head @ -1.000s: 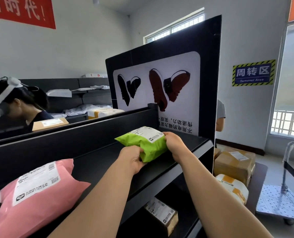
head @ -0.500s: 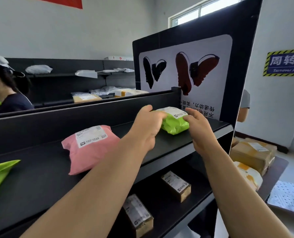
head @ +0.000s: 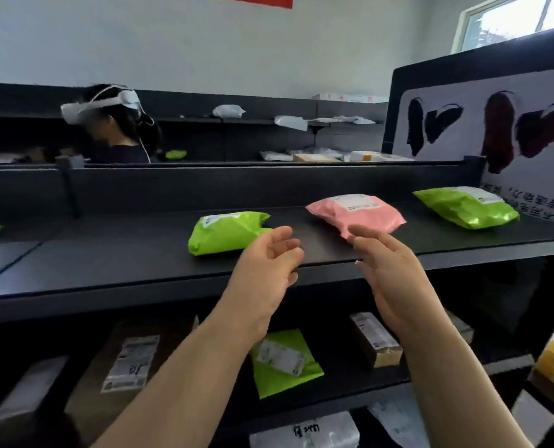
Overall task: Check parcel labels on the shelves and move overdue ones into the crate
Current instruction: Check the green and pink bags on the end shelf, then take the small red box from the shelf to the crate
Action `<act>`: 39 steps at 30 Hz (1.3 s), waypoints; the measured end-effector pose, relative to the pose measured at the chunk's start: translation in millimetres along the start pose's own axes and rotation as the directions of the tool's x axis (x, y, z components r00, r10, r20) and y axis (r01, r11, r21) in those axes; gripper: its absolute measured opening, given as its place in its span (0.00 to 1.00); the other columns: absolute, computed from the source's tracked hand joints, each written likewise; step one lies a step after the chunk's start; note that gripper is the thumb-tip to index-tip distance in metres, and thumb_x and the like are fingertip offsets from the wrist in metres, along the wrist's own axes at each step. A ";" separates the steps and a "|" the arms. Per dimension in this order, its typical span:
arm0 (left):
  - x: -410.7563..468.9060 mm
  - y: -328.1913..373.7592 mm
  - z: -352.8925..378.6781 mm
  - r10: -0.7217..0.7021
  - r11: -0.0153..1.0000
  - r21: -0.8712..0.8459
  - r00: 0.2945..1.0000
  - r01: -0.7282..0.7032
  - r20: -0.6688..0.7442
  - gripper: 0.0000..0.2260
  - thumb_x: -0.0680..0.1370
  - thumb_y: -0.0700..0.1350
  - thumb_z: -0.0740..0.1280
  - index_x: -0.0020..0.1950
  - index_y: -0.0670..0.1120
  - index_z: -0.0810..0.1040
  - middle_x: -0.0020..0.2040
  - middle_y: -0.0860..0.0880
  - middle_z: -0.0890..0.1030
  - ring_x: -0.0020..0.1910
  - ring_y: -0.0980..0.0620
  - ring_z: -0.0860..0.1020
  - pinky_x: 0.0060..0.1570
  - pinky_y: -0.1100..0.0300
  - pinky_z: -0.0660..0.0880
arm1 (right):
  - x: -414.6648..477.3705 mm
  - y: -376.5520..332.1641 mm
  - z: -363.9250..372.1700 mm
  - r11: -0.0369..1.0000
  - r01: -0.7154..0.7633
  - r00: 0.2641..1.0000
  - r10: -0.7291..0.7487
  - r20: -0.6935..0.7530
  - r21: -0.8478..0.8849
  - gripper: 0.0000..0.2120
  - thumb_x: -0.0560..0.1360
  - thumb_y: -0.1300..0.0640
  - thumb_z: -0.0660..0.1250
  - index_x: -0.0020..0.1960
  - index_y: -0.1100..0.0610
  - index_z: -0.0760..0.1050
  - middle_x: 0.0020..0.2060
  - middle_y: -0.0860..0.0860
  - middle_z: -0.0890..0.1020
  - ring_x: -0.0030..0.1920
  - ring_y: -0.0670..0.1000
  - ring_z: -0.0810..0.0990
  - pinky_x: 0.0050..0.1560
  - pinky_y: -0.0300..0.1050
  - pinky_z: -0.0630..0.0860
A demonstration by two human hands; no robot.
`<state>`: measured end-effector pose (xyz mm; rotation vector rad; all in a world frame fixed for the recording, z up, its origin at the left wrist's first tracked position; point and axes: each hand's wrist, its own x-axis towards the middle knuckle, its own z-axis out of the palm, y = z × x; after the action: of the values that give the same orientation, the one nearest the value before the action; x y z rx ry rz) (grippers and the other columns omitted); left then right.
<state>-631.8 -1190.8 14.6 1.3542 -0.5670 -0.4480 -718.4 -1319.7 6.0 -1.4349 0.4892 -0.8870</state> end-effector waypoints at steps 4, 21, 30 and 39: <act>-58.5 5.8 -103.7 -0.005 1.000 -0.012 0.985 0.003 -0.173 0.14 0.79 0.37 0.63 0.62 0.49 0.74 0.56 0.51 0.81 0.58 0.52 0.79 0.62 0.50 0.75 | -60.5 8.3 92.2 0.999 -0.043 0.982 0.042 0.185 0.005 0.10 0.78 0.60 0.62 0.52 0.49 0.80 0.55 0.48 0.82 0.61 0.46 0.76 0.69 0.48 0.68; -305.5 1.3 -474.3 -0.018 0.995 0.036 0.504 0.097 -0.863 0.11 0.81 0.41 0.62 0.62 0.51 0.75 0.54 0.54 0.82 0.54 0.55 0.80 0.58 0.55 0.76 | -293.9 78.1 446.3 0.943 -0.306 0.490 0.274 0.827 -0.131 0.10 0.81 0.58 0.61 0.54 0.48 0.80 0.58 0.47 0.80 0.64 0.47 0.74 0.71 0.51 0.67; -326.6 -1.7 -652.5 -0.059 0.995 -0.037 0.241 0.098 -0.969 0.08 0.79 0.44 0.64 0.57 0.52 0.76 0.55 0.51 0.81 0.54 0.51 0.80 0.58 0.53 0.76 | -348.1 117.8 643.6 0.913 -0.336 0.271 0.330 0.904 -0.233 0.10 0.80 0.59 0.62 0.52 0.48 0.81 0.57 0.46 0.80 0.63 0.48 0.75 0.71 0.50 0.68; -326.0 -2.5 -823.6 -0.122 0.991 -0.118 0.082 0.061 -0.989 0.08 0.79 0.42 0.64 0.57 0.49 0.76 0.55 0.48 0.82 0.54 0.49 0.80 0.58 0.52 0.75 | -380.7 160.6 832.3 0.889 -0.345 0.153 0.368 0.917 -0.300 0.10 0.79 0.61 0.62 0.51 0.52 0.81 0.49 0.48 0.83 0.53 0.45 0.79 0.52 0.41 0.72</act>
<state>-379.6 -353.2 -124.5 1.3051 0.7555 0.4747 -278.1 -513.5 -133.8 -1.4901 -0.1634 0.5314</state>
